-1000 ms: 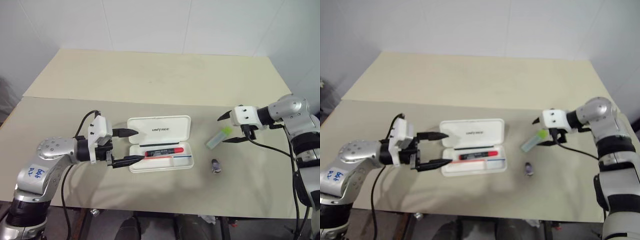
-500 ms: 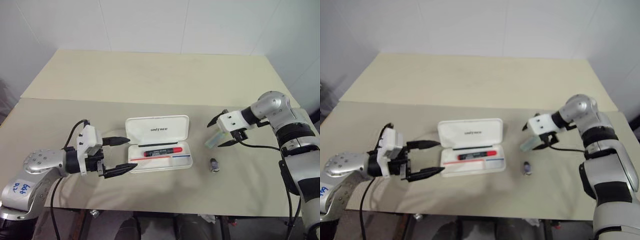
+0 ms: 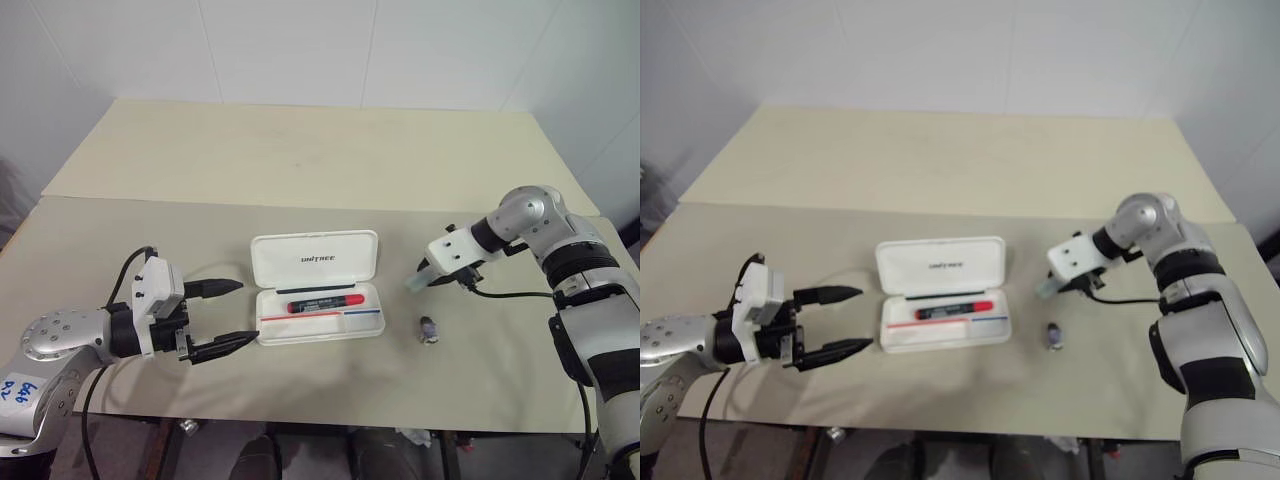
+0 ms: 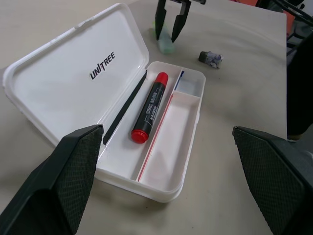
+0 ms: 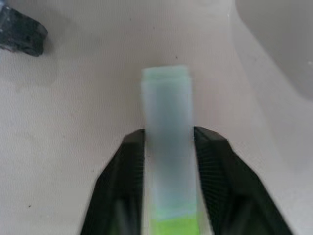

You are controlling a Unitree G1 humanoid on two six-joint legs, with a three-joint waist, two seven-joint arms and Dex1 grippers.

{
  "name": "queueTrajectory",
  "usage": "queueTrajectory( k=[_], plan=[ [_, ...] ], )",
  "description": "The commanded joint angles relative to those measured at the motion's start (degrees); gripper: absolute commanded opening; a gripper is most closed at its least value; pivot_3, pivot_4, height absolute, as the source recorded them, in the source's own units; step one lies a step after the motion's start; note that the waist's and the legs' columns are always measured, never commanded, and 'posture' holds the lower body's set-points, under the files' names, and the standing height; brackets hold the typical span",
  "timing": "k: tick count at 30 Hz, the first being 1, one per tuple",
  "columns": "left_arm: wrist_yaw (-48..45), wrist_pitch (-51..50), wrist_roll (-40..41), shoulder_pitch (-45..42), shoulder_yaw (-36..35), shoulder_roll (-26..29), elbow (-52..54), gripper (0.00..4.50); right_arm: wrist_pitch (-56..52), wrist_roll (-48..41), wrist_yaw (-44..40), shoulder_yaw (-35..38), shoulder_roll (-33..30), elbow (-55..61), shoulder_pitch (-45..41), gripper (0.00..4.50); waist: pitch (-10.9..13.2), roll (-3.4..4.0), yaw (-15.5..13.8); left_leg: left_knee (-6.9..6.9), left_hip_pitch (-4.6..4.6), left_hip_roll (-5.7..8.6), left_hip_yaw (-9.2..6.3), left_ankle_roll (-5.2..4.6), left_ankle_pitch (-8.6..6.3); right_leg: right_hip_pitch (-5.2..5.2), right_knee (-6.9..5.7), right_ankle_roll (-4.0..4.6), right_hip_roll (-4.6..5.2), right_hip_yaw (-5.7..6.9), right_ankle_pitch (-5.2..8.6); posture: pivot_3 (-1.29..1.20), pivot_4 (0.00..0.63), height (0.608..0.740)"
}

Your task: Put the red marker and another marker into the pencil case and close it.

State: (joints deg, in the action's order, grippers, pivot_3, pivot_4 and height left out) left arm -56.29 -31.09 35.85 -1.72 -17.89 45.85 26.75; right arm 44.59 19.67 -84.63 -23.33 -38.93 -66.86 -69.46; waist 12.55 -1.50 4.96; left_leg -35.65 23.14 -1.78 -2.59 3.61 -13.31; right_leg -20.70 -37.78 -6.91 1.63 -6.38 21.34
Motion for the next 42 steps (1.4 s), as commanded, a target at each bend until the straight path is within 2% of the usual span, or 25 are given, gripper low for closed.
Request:
queueTrajectory(
  k=[1,4,8,13,17,25,34,39,42],
  plan=[
    [0.5,1.2,0.7,-0.3,-0.8,0.3,1.9,4.5,-0.4,-1.0,0.9,1.4,-0.1,-0.1,-1.9,1.1,0.0,0.0,0.0,0.0,0.0,0.0,0.0,0.0,0.0,0.0,-0.01,0.0,0.0,0.0,0.0,0.0,0.15,0.74],
    [0.6,1.5,0.6,-0.6,-0.6,0.4,1.5,4.5,-1.2,-1.2,1.1,1.7,-0.1,-0.1,-2.1,1.1,0.0,0.0,0.1,0.0,0.0,0.0,0.0,0.0,0.0,-0.01,-0.02,0.0,-0.01,0.0,0.0,0.0,0.15,0.74],
    [0.3,2.1,0.6,-1.5,-0.4,0.5,0.8,4.5,-7.9,-2.2,2.5,3.3,0.3,0.8,-3.5,1.1,0.0,0.01,0.1,0.0,0.0,0.0,0.01,0.0,0.0,-0.01,-0.02,0.0,0.0,-0.01,0.0,0.0,0.15,0.74],
    [-1.3,4.0,0.6,-2.0,0.4,0.0,-0.6,4.5,-17.3,-9.6,-3.2,8.2,0.7,7.5,-3.3,1.1,0.0,0.01,0.0,0.01,0.0,0.0,-0.01,0.01,0.0,-0.01,-0.02,0.01,-0.02,0.01,0.01,0.0,0.15,0.74],
    [-3.0,5.9,0.4,-1.2,0.2,-0.3,-2.6,4.5,-26.4,-13.7,-5.6,10.1,-0.9,18.3,-0.1,1.1,0.0,0.02,-0.1,0.06,0.01,-0.02,0.0,0.01,0.0,-0.03,0.01,0.01,0.0,0.01,0.01,0.0,0.15,0.74],
    [-5.8,11.4,-0.4,0.0,-0.2,-0.8,-7.2,4.5,-42.0,-16.1,-3.0,11.9,-8.9,41.9,9.3,1.1,0.0,0.02,-0.5,0.09,0.1,0.0,-0.01,0.0,-0.02,-0.11,0.04,0.05,0.14,0.02,0.03,0.0,0.15,0.74],
    [-7.4,13.2,-1.2,-3.3,3.5,-1.0,-10.9,4.5,-68.1,-28.0,-1.7,16.8,-14.1,71.5,21.7,1.1,0.0,0.02,-0.4,0.13,0.08,-0.03,-0.01,0.0,-0.02,-0.12,0.03,0.07,0.06,0.0,0.05,0.0,0.15,0.74],
    [-8.5,14.8,-2.3,-5.7,5.1,-1.0,-13.7,4.5,-82.0,-33.8,1.3,15.1,-14.6,86.9,27.7,1.1,0.0,0.02,-0.5,0.14,0.09,-0.03,-0.03,0.01,-0.02,-0.12,0.04,0.08,0.05,0.02,0.05,0.0,0.15,0.74],
    [-9.2,15.3,-2.4,-6.1,5.3,-0.9,-14.7,4.5,-87.3,-33.2,4.7,12.0,-14.1,91.3,28.2,1.1,0.0,-0.02,-0.4,0.13,0.1,-0.02,-0.02,0.0,-0.02,-0.15,0.04,0.07,0.07,-0.02,0.05,0.0,0.15,0.74]
  ],
)
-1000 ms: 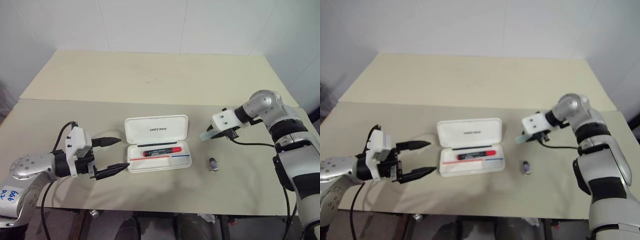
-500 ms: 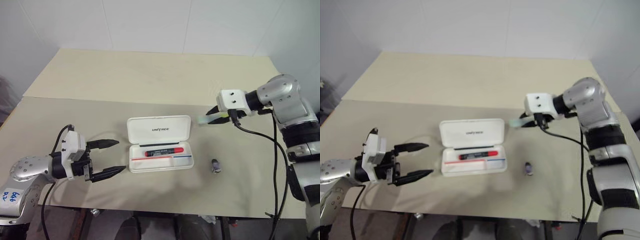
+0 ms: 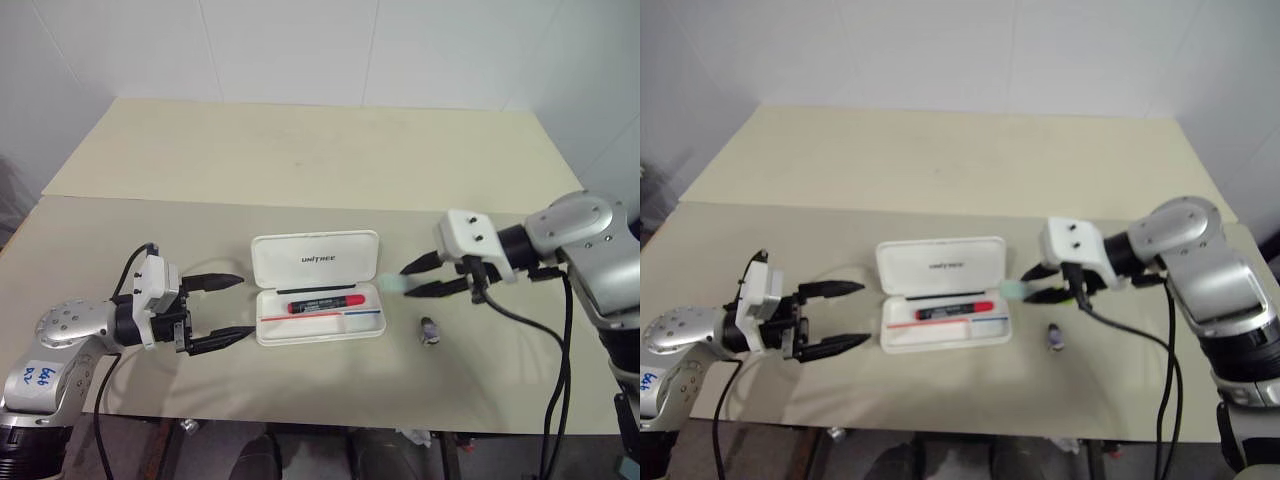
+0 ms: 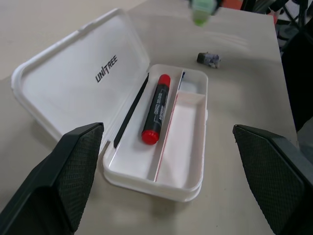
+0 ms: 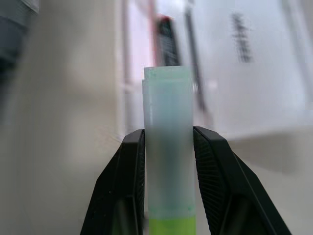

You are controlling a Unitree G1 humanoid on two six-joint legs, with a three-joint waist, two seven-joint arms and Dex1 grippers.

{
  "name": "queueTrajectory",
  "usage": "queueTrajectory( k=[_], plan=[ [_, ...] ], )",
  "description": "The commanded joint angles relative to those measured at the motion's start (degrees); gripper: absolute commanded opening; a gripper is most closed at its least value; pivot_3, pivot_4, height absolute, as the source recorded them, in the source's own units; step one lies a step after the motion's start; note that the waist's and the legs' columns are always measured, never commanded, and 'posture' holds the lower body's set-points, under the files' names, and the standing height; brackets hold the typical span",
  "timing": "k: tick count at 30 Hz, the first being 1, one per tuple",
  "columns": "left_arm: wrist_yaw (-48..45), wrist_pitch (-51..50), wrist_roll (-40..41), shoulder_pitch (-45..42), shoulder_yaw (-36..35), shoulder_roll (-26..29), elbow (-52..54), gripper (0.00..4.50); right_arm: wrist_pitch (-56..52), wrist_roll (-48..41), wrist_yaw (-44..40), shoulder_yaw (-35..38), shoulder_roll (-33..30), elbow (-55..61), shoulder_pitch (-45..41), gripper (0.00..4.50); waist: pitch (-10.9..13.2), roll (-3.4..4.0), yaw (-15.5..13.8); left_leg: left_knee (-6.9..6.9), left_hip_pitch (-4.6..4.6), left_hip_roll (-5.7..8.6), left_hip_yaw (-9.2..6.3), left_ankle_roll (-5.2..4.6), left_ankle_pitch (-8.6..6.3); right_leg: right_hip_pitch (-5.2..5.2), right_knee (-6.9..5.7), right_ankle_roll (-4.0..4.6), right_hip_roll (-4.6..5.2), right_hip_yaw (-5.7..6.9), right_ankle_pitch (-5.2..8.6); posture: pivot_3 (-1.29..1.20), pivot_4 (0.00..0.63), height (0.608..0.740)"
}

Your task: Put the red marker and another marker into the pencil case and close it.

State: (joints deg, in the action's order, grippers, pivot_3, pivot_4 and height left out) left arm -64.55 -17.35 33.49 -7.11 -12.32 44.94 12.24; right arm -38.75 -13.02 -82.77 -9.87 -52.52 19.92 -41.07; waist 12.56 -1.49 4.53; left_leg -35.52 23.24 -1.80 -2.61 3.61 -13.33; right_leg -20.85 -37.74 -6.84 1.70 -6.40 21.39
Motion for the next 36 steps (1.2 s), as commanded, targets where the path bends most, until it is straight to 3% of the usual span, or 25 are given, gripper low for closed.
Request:
queueTrajectory(
  k=[1,12,17,21,28,36],
  plan=[
    [-1.1,1.7,-0.1,-0.7,-0.2,0.0,-0.2,4.5,-6.0,0.7,4.5,-3.2,-0.1,4.8,-1.0,1.1,0.0,-0.04,0.0,0.0,0.0,-0.01,0.0,0.0,0.0,0.0,0.0,0.0,0.0,0.01,0.0,0.0,0.15,0.74],
    [0.1,0.6,0.9,4.5,-1.5,0.1,5.3,4.5,-11.9,-3.7,8.6,-11.3,7.6,8.8,-7.1,1.1,-0.1,-0.09,-0.1,0.23,0.13,-0.03,-0.08,0.01,0.0,-0.32,0.01,0.04,0.09,-0.06,0.02,0.0,0.15,0.74],
    [1.2,-0.6,2.8,8.6,-3.5,0.2,9.5,4.5,-8.3,-1.6,9.5,-15.3,9.9,8.2,-10.0,1.1,-0.1,-0.1,0.0,0.26,0.26,-0.05,-0.12,0.01,0.01,-0.54,-0.05,0.04,0.22,-0.14,0.02,0.0,0.15,0.74],
    [0.6,0.3,4.4,13.7,-7.3,-0.2,11.3,4.5,-11.6,1.2,11.4,-21.7,13.5,5.9,-15.2,1.1,-0.1,-0.12,0.4,0.27,0.23,-0.07,-0.12,0.01,0.01,-0.58,-0.1,0.06,0.31,-0.18,0.03,0.0,0.15,0.74],
    [-2.1,3.4,4.5,17.7,-12.1,-0.2,8.6,4.5,-18.0,3.8,14.5,-29.0,18.6,3.1,-21.7,1.1,-0.1,-0.17,0.1,0.33,0.23,-0.04,-0.24,0.05,0.04,-0.66,-0.15,0.13,0.42,-0.12,0.06,0.0,0.15,0.74],
    [-7.1,8.5,4.5,15.9,-14.7,-0.2,0.7,4.5,-28.5,3.8,19.0,-33.6,24.5,0.4,-26.5,1.1,-0.1,-0.24,0.4,0.43,0.25,0.05,-0.27,0.0,0.05,-0.7,-0.12,0.15,0.55,-0.03,0.07,0.0,0.15,0.74]
  ],
)
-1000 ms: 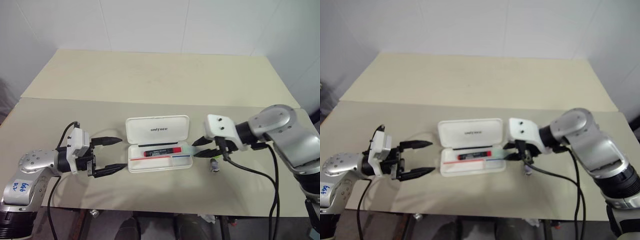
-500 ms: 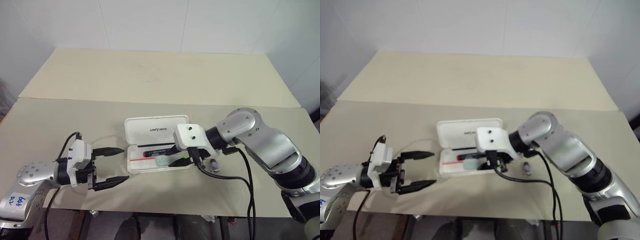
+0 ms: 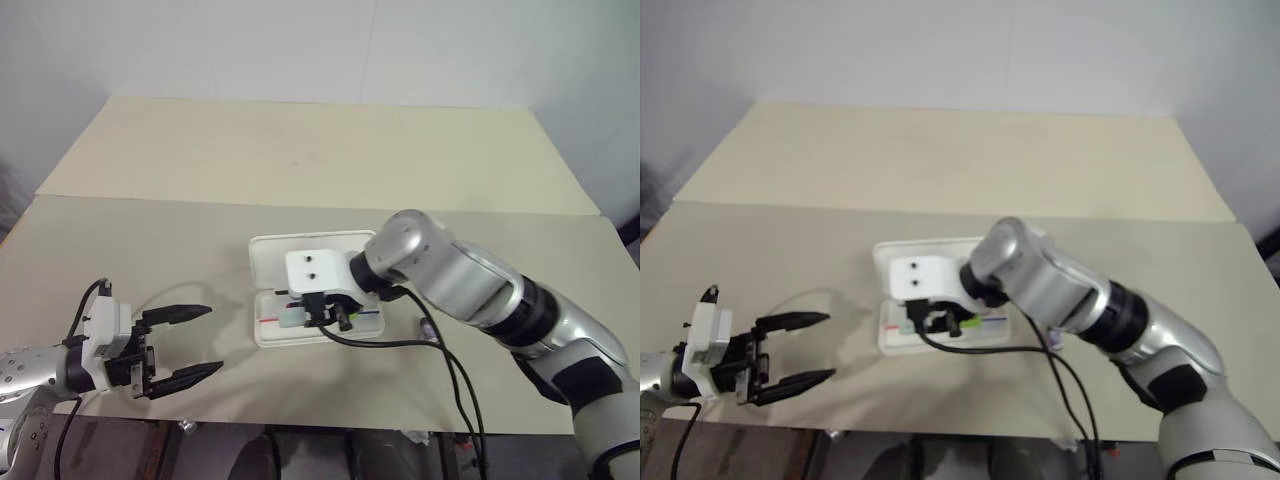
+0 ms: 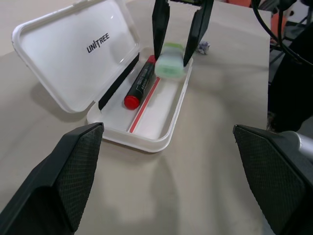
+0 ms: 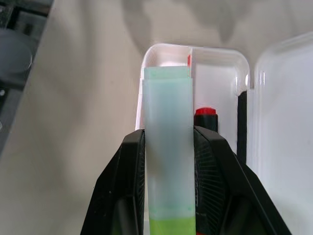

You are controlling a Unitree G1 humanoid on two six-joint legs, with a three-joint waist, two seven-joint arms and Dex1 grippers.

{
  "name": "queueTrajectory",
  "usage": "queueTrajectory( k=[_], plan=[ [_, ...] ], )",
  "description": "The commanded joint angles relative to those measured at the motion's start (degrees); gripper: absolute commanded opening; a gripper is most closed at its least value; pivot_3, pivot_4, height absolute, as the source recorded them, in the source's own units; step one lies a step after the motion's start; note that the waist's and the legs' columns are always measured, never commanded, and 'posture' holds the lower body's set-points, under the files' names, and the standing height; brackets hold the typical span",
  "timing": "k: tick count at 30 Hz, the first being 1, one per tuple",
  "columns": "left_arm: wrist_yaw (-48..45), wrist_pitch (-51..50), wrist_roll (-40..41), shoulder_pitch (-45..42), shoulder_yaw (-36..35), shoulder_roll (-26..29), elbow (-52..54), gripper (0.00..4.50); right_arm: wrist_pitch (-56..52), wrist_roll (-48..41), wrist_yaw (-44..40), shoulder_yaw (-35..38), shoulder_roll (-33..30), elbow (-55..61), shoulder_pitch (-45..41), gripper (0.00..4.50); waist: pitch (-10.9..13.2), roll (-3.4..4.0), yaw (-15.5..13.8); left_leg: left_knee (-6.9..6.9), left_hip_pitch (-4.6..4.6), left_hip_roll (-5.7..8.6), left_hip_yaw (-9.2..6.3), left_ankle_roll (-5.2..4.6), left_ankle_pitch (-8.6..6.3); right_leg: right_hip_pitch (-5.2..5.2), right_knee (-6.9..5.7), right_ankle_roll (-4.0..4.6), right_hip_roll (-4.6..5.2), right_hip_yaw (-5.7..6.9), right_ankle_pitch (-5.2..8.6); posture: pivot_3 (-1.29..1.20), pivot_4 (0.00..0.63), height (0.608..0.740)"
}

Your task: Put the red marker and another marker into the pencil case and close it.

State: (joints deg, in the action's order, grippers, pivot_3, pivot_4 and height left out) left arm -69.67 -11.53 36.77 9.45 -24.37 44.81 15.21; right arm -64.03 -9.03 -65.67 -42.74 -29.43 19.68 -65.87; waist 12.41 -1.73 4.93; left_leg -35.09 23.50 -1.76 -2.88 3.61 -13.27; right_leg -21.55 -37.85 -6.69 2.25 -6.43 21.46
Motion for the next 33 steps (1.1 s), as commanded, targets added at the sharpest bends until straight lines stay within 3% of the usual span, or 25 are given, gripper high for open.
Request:
queueTrajectory(
  k=[1,13,21,33],
  plan=[
    [-2.4,2.9,1.2,-0.8,-2.8,0.1,-3.0,4.5,-3.7,-0.3,2.3,-0.9,1.6,0.7,-1.9,1.1,0.0,0.0,0.0,0.03,0.01,-0.02,0.0,0.01,0.0,-0.05,-0.01,0.02,-0.02,0.0,0.01,0.0,0.15,0.74],
    [-1.9,4.4,-0.3,-2.3,-2.3,0.6,-5.8,4.5,-14.7,-6.2,8.3,0.7,9.1,0.0,-3.6,1.1,0.0,-0.01,0.0,0.09,0.05,0.0,-0.04,0.02,-0.01,-0.08,0.01,0.05,0.08,0.13,0.03,0.0,0.15,0.74],
    [-1.2,4.4,-0.2,-1.7,-2.8,0.4,-4.7,4.5,-11.7,-8.5,10.2,0.1,10.5,-1.0,-4.0,1.1,0.0,-0.03,0.1,0.09,0.05,0.01,-0.05,0.01,-0.01,-0.08,0.01,0.05,0.12,0.17,0.03,0.0,0.15,0.74],
    [-0.3,4.6,-0.2,-1.5,-3.0,0.3,-4.0,4.5,-1.6,-4.9,9.3,-5.0,6.2,-0.7,-7.0,1.1,0.0,-0.03,0.1,0.13,0.05,0.01,-0.04,0.01,-0.01,-0.1,0.04,0.06,0.13,0.17,0.03,0.0,0.15,0.74]
  ],
)
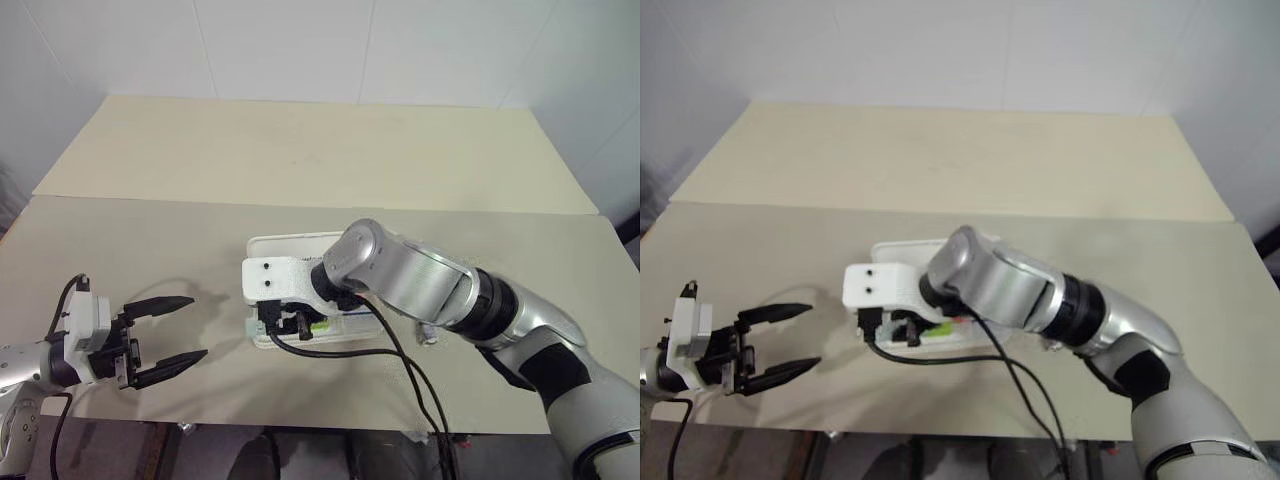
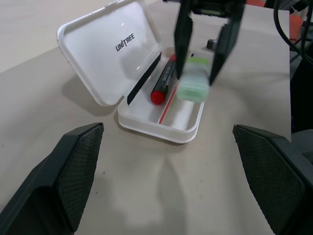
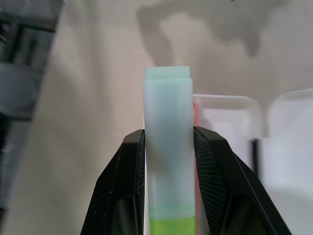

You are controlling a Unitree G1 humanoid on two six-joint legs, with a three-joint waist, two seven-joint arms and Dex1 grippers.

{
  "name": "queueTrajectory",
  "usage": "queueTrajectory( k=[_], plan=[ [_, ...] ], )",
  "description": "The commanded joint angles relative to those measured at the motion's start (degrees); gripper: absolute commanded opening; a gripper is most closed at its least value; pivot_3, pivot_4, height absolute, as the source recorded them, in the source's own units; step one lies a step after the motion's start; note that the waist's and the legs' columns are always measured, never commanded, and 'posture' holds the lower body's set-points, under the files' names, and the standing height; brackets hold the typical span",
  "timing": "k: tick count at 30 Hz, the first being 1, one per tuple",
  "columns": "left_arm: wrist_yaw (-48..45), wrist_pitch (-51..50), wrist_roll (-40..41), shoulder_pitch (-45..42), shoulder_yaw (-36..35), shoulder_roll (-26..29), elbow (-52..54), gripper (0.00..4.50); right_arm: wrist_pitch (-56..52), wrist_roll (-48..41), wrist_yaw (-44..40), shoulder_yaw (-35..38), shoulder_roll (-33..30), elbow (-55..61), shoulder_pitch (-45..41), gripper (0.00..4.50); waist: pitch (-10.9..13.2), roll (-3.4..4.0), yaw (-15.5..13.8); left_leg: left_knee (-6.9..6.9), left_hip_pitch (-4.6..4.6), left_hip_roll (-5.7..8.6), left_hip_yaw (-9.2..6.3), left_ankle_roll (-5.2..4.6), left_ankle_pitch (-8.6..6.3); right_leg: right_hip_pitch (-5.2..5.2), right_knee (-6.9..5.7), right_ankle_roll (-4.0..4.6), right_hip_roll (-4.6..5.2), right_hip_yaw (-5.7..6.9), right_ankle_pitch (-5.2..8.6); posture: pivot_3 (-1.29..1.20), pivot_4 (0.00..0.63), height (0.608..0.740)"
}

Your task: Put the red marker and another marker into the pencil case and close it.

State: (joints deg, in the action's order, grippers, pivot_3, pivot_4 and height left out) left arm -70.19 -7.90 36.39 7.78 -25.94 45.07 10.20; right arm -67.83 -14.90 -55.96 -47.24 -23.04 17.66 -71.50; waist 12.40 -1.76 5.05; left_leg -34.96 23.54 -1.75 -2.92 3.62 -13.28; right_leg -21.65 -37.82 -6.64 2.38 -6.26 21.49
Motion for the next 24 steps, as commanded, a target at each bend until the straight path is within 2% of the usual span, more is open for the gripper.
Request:
queueTrajectory(
  k=[1,11,20,21,24],
  plan=[
    [0.3,1.0,0.2,0.2,-1.3,0.0,1.0,4.5,2.4,1.0,-0.5,-0.6,-0.1,1.2,-1.4,1.1,0.0,0.0,0.0,0.02,0.0,0.0,0.0,0.0,0.0,-0.01,0.0,0.0,0.0,0.0,0.0,0.0,0.15,0.74],
    [0.9,1.5,0.1,0.2,-1.2,0.0,1.2,4.5,1.9,1.3,-0.4,-0.9,0.1,0.5,-1.3,1.1,0.0,0.0,0.0,0.03,0.01,0.0,0.0,0.0,0.0,-0.02,0.02,0.01,0.02,0.01,0.0,0.0,0.15,0.74],
    [1.2,1.6,0.1,0.1,-1.4,0.0,1.2,4.5,1.6,1.6,-0.2,-0.8,0.3,0.3,-1.4,4.25,0.0,0.0,0.0,0.06,0.01,0.0,0.0,0.0,0.0,-0.02,0.05,0.01,0.02,0.02,0.0,0.0,0.15,0.74],
    [1.2,1.6,0.1,0.0,-1.4,0.0,1.2,4.5,1.6,1.7,-0.2,-0.8,0.3,0.3,-1.4,4.44,0.0,0.0,0.0,0.06,0.01,0.0,0.0,0.0,0.0,-0.02,0.05,0.01,0.02,0.01,0.0,0.0,0.15,0.74],
    [1.4,1.6,0.1,-0.2,-1.2,0.0,1.2,4.5,1.8,1.7,-0.6,-0.4,-0.1,0.2,-1.4,4.44,0.0,0.0,0.0,0.06,0.01,0.0,0.0,0.0,0.0,-0.02,0.06,0.01,0.03,0.02,0.0,0.0,0.15,0.74]
  ],
)
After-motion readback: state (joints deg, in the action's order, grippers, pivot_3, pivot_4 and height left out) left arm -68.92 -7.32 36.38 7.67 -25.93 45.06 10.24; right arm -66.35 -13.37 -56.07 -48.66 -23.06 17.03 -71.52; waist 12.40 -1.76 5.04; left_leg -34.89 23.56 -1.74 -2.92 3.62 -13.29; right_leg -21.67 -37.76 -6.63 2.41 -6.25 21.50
